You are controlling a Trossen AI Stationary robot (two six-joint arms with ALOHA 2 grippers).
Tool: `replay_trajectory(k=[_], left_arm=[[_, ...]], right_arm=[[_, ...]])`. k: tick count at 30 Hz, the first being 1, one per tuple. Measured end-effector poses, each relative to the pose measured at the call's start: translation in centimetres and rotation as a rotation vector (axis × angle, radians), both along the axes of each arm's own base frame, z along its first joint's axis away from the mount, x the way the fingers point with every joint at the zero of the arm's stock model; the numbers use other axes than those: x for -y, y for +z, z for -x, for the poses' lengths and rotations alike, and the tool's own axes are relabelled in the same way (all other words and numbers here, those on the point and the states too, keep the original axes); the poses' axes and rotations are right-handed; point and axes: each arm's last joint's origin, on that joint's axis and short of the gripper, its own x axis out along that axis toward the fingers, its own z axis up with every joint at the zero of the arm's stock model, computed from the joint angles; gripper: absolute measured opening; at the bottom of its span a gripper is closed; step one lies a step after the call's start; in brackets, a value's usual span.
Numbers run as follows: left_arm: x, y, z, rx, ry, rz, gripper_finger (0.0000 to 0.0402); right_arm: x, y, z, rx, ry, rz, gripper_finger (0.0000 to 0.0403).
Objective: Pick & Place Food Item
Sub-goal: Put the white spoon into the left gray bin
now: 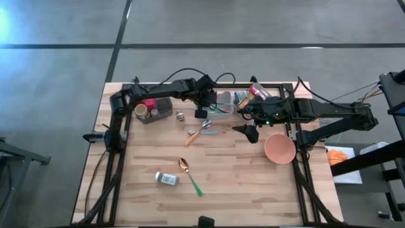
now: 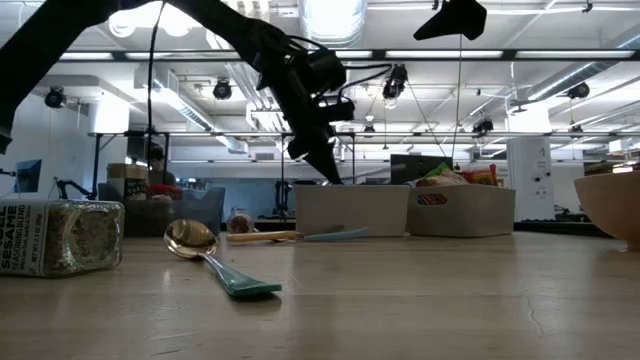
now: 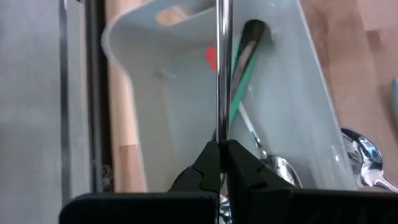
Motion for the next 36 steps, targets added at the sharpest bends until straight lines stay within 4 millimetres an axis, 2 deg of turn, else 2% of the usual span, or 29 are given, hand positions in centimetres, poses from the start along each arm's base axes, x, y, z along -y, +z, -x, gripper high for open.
replay_trajectory(k=[6,18,24,30,36], left_arm=[[0.0,-1.6,-0.1,-0.052,0.000,0.033,0.0000],[-0.9,-1.4,0.7,-0.058,0.100,0.078,0.0000],[-0.6,-0.1,1.2,-0.086,-0.031,-0.002,0.0000],[-0.5,-0.2,1.7,-0.193,-0.190,-0.084,0.0000],[-0.7,-0.2,1.6,-0.207,-0.217,-0.144,0.0000]], right_arm=[[0.0,0.0,0.0,0.000,-0.004,-0.009,0.0398],[0.0,-0.1,0.0,-0.003,-0.010,-0.021,0.0398],[-0.2,-0.5,0.0,-0.017,0.000,-0.015,0.0398],[-0.2,-1.1,0.0,-0.033,-0.009,-0.030,0.0398],[-0.3,-1.8,0.0,-0.050,-0.018,-0.060,0.0398]])
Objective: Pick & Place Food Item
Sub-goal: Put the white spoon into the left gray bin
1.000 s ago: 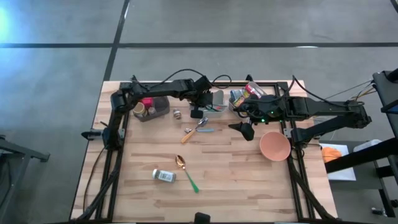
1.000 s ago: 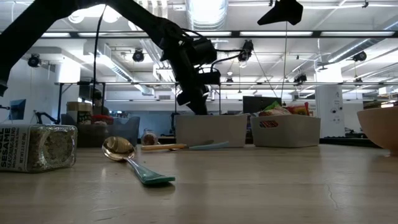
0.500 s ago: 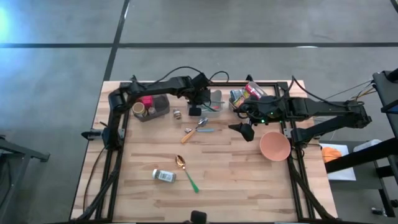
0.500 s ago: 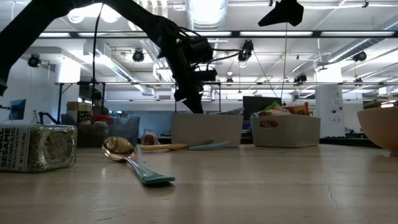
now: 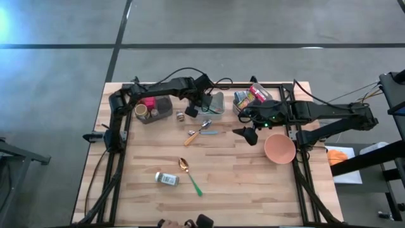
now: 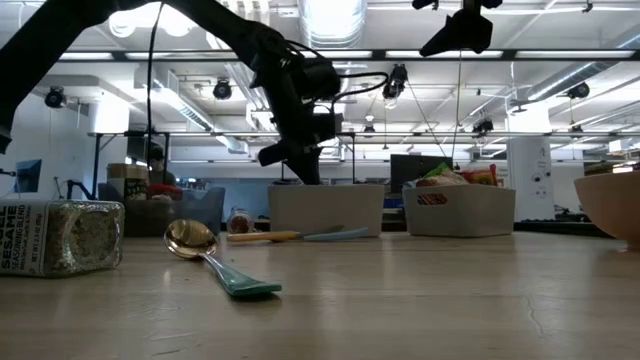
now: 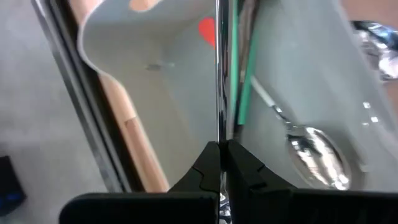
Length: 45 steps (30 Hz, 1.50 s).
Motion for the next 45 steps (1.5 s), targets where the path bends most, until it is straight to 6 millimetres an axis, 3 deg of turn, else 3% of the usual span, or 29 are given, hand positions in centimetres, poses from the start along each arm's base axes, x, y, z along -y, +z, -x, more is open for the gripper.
replay_trajectory(k=[13,30,45], left_arm=[[0.0,-0.1,-0.1,-0.009,-0.036,-0.014,0.0000],[0.6,-3.3,1.0,-0.042,-0.005,0.050,0.0000],[0.8,-4.1,1.3,-0.053,-0.005,0.055,0.0000]], right_arm=[[-0.9,0.4,-0.4,0.066,0.043,0.003,0.0398],[-0.9,0.4,-0.4,0.070,0.044,0.006,0.0398],[-0.9,0.4,-0.4,0.069,0.047,0.010,0.0398]])
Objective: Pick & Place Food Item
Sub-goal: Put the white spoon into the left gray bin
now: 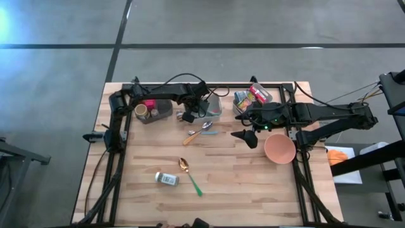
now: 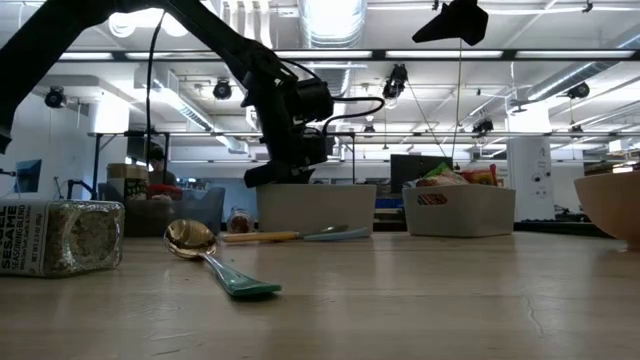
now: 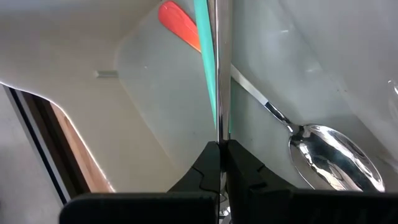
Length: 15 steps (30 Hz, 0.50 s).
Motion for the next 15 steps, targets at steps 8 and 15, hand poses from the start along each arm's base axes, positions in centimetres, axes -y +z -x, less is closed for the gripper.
replay_trajectory(k=[8,15], left_arm=[[0.03,0.00,-0.01,0.000,0.000,0.000,0.0001],[0.05,0.00,-0.02,-0.003,0.020,-0.008,0.0004]], right_arm=[[0.00,-0.01,0.01,-0.001,0.001,0.001,0.0398],[0.00,-0.01,0.01,-0.002,0.001,0.001,0.0398]])
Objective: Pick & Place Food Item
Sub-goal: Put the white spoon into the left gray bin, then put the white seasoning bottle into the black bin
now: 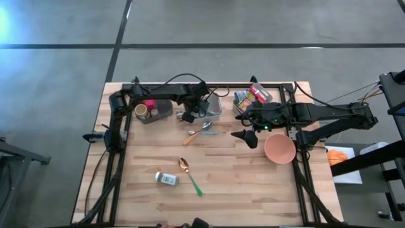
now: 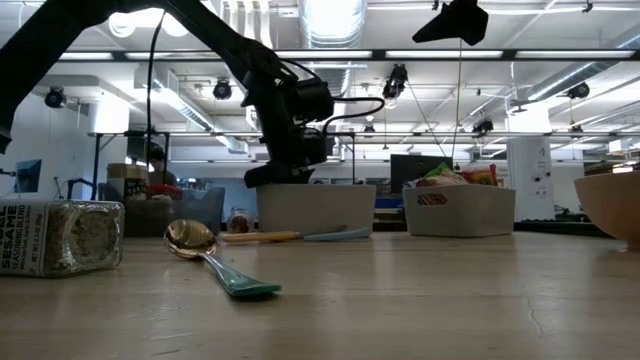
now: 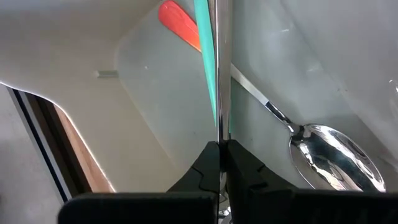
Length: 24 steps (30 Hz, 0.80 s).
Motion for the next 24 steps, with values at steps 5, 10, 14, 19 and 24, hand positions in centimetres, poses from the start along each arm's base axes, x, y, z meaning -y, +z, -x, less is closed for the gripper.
replay_trajectory(k=[5,10,14,19,24], left_arm=[[-0.03,0.00,0.03,-0.005,0.018,-0.011,0.0047],[-0.02,0.00,0.01,-0.005,0.017,-0.012,0.0114],[-0.02,0.00,0.01,-0.005,0.017,-0.012,0.0156],[-0.03,0.01,0.01,-0.003,0.030,-0.011,0.0194],[-0.04,0.02,0.01,0.008,0.070,0.000,0.0225]], right_arm=[[0.00,0.00,0.00,0.000,0.000,0.000,0.0398],[-0.01,-0.01,0.01,-0.002,0.003,-0.002,0.0398],[-0.06,-0.02,0.01,-0.003,0.017,-0.010,0.0398],[-0.13,-0.01,0.01,-0.002,0.025,-0.013,0.0398],[-0.13,0.00,0.02,-0.002,0.025,-0.014,0.0398]])
